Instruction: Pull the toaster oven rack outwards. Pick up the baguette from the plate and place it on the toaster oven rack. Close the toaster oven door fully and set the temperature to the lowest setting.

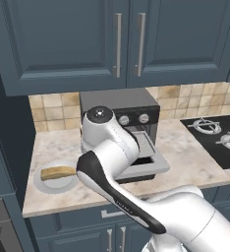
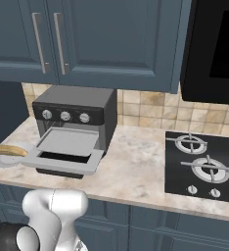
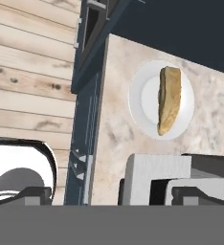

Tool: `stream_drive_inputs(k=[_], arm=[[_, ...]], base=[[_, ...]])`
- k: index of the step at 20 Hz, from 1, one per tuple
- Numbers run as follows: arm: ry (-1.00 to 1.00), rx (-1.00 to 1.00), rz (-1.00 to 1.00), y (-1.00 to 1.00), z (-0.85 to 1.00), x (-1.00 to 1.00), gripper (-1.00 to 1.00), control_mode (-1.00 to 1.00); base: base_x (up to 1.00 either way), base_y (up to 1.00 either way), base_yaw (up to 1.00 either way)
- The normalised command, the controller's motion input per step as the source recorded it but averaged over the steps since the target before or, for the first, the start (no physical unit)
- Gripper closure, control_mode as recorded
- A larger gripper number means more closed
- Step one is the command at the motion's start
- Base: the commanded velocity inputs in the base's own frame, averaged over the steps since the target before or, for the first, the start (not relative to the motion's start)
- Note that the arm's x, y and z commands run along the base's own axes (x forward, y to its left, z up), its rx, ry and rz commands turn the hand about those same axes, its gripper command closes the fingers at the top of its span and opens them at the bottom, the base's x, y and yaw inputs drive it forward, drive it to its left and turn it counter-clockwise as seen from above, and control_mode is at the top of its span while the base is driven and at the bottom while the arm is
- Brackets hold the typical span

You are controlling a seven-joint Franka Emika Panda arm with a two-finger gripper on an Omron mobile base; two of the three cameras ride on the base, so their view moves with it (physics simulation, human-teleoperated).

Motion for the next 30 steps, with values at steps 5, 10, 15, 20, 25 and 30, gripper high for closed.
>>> stream_drive_inputs(k=[5, 10, 15, 20, 25, 30], arm=[[0.00, -0.06, 0.03, 0.25, -0.21, 0.24, -1.00, -1.00], [0.01, -0.06, 0.03, 0.21, -0.23, 0.24, -1.00, -1.00], [0.02, -0.04, 0.03, 0.16, -0.22, 0.25, -1.00, -1.00], [0.01, 0.00, 0.01, 0.02, -0.12, 0.24, -1.00, -1.00], [0.03, 0.00, 0.00, 0.00, -0.15, 0.21, -1.00, -1.00], [0.05, 0.00, 0.00, 0.00, -0.17, 0.16, -1.00, -1.00]], base=[[0.00, 0.00, 0.00], [0.00, 0.00, 0.00], [0.00, 0.00, 0.00], [0.00, 0.00, 0.00], [0.00, 0.00, 0.00], [0.00, 0.00, 0.00]])
